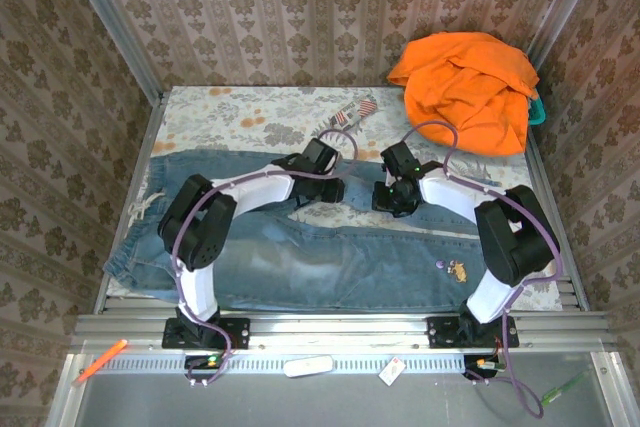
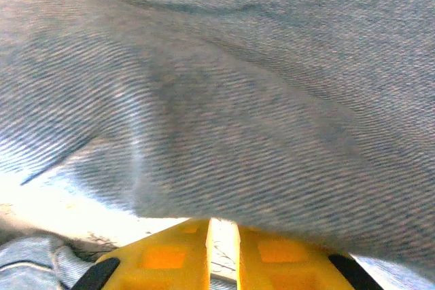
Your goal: Fold and stack the trousers
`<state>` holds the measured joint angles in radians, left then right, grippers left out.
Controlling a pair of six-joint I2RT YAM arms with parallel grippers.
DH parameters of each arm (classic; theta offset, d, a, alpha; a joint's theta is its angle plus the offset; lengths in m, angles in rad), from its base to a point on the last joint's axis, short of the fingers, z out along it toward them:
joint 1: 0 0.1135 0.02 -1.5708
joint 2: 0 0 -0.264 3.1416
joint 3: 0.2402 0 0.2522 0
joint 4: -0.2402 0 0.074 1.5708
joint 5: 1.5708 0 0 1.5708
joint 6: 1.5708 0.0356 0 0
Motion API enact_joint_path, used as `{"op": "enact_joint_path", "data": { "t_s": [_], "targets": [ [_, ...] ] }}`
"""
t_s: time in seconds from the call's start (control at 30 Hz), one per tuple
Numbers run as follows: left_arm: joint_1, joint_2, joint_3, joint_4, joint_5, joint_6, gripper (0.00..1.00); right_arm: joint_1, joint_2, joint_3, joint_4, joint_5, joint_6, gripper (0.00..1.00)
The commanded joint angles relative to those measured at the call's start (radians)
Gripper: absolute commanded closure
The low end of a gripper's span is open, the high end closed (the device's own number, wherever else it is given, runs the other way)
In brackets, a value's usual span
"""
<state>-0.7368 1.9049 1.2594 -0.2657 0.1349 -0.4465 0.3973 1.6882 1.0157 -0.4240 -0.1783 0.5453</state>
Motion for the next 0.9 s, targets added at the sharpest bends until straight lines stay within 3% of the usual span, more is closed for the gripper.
{"op": "enact_joint_path", "data": {
  "t_s": [0.0, 0.2, 0.3, 0.57, 0.87],
  "targets": [
    [0.029, 0.073, 0.089, -0.033, 0.043, 0.059, 0.68, -0.034, 0.022, 0.039, -0.013, -0.042, -0.027, 0.82],
    [0.077, 0.173, 0.188, -0.092, 0.102, 0.096, 0.63, -0.051, 0.057, 0.071, -0.044, -0.016, -0.059, 0.8],
    [0.071, 0.159, 0.175, -0.101, 0.12, 0.11, 0.56, -0.054, 0.075, 0.07, -0.042, -0.016, -0.063, 0.79],
    [0.014, 0.041, 0.016, -0.109, 0.026, 0.106, 0.48, -0.057, 0.094, 0.055, -0.031, -0.012, -0.061, 0.77],
    [-0.015, -0.069, -0.304, 0.112, 0.182, -0.019, 0.49, -0.142, -0.025, -0.021, -0.051, 0.003, -0.07, 0.65]
  ]
}}
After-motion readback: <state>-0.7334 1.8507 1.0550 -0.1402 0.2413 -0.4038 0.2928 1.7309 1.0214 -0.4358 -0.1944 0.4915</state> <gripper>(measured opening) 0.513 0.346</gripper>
